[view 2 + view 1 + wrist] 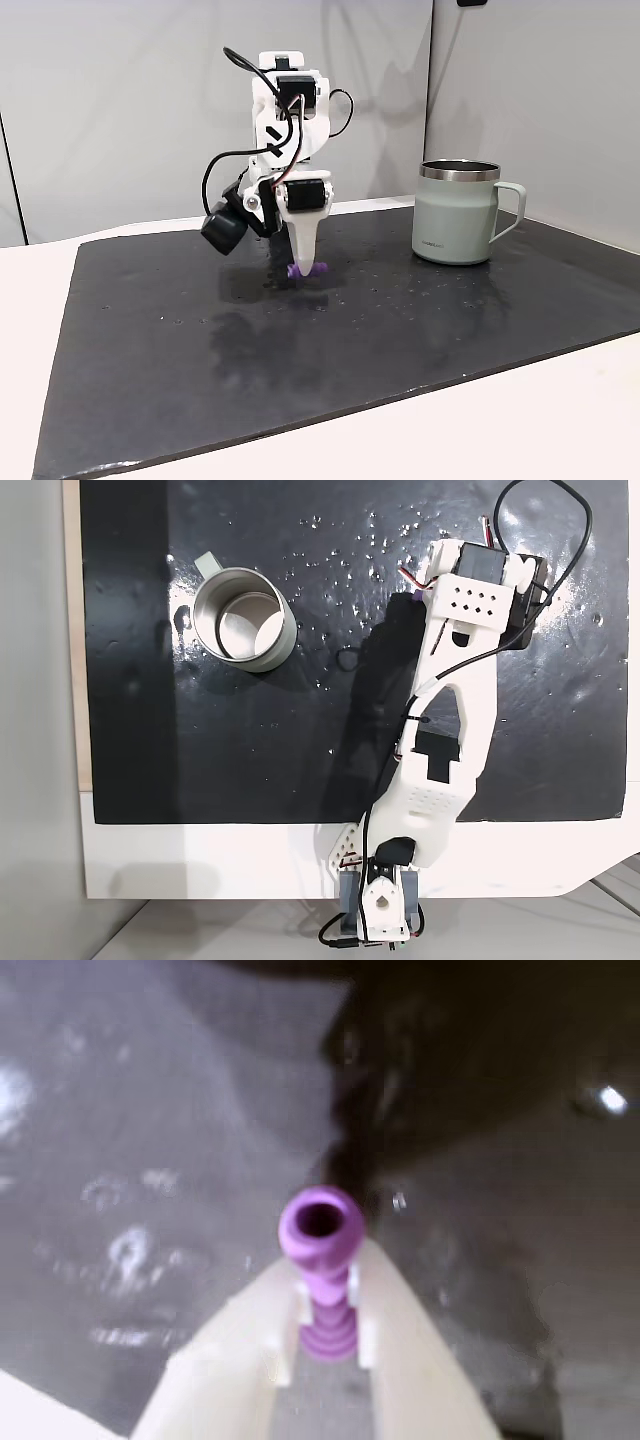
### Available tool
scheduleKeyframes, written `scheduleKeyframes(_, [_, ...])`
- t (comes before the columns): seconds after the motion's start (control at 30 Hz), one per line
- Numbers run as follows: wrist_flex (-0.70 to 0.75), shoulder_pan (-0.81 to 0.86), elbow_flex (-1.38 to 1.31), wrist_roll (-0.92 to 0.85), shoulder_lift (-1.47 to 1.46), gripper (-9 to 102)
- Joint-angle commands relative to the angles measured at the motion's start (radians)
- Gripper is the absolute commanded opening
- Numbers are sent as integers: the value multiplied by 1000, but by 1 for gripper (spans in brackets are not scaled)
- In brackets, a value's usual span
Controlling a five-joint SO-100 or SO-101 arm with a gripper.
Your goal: Grasp a pengrip and put it in the cup.
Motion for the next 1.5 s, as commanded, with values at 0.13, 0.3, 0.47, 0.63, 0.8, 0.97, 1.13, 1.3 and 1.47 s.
scheduleKeyframes(0.13, [138,-23,-49,-11,308,0])
scheduleKeyframes(0.3, [209,-25,-49,-2,442,0])
scheduleKeyframes(0.47, [278,-21,-46,3,548,0])
scheduleKeyframes(0.63, [276,-52,-5,23,607,0])
scheduleKeyframes(0.8, [282,-141,-3,61,655,0])
scheduleKeyframes(0.97, [295,-273,23,120,715,0])
scheduleKeyframes(1.13, [296,-413,52,190,744,0])
scheduleKeyframes(1.3, [291,-515,77,232,736,0])
scheduleKeyframes(1.47, [252,-614,34,258,690,0])
